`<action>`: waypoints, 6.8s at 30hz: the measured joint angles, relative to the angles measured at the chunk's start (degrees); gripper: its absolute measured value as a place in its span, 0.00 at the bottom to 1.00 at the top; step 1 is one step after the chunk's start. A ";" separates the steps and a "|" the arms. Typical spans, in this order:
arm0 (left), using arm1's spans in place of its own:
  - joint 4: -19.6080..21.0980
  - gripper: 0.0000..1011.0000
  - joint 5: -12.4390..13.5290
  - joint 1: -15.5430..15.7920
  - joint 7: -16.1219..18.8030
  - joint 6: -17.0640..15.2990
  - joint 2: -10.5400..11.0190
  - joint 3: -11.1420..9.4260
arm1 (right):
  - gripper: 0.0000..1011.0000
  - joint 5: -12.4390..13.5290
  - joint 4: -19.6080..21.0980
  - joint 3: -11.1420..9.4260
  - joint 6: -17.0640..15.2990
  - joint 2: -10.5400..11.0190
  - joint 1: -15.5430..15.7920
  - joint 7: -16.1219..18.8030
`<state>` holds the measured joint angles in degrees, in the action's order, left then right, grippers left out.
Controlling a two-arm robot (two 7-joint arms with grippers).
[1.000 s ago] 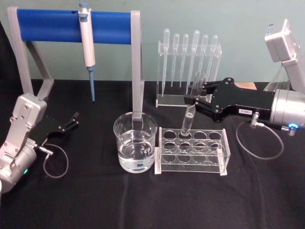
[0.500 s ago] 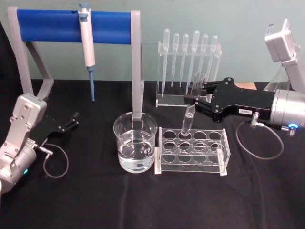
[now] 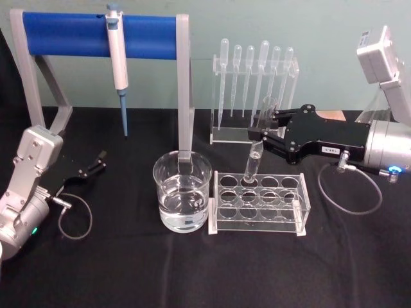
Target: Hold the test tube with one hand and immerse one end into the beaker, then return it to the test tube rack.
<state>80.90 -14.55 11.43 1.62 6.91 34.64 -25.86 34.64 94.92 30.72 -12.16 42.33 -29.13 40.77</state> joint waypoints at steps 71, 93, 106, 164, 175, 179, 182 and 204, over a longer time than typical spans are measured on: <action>0.00 0.99 0.00 0.00 0.00 0.00 0.00 0.00 | 0.22 1.07 -2.02 9.34 -2.92 -8.56 -10.08 -2.53; 0.00 0.99 0.00 0.00 0.00 0.00 0.00 0.00 | 0.22 -4.43 -8.74 11.77 1.41 -11.80 -6.96 -2.05; 0.00 0.99 0.00 0.00 0.00 0.00 0.00 0.00 | 0.22 -5.72 -12.17 11.03 5.90 -12.88 -5.15 0.47; 0.00 0.99 0.00 0.00 0.00 0.00 0.00 0.00 | 0.22 -9.14 -15.73 10.17 6.25 -15.85 -4.42 0.91; 0.00 0.99 0.00 0.00 0.00 0.00 0.00 0.00 | 0.22 -9.14 -15.75 10.17 6.30 -15.85 -4.43 0.91; 0.00 0.99 0.00 0.00 0.00 0.00 0.00 0.00 | 0.22 -9.14 -15.75 10.17 6.30 -15.85 -4.43 0.91; 0.00 0.99 0.00 0.00 0.00 0.00 0.00 0.00 | 0.22 -9.14 -15.75 10.17 6.30 -15.86 -4.43 0.91; 0.00 0.99 0.00 0.00 0.00 0.00 0.00 0.00 | 0.22 -9.14 -15.75 10.17 6.30 -15.86 -4.44 0.91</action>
<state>80.90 -14.55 11.43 1.62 6.90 34.64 -25.86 25.50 79.18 40.89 -5.86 26.47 -33.57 41.67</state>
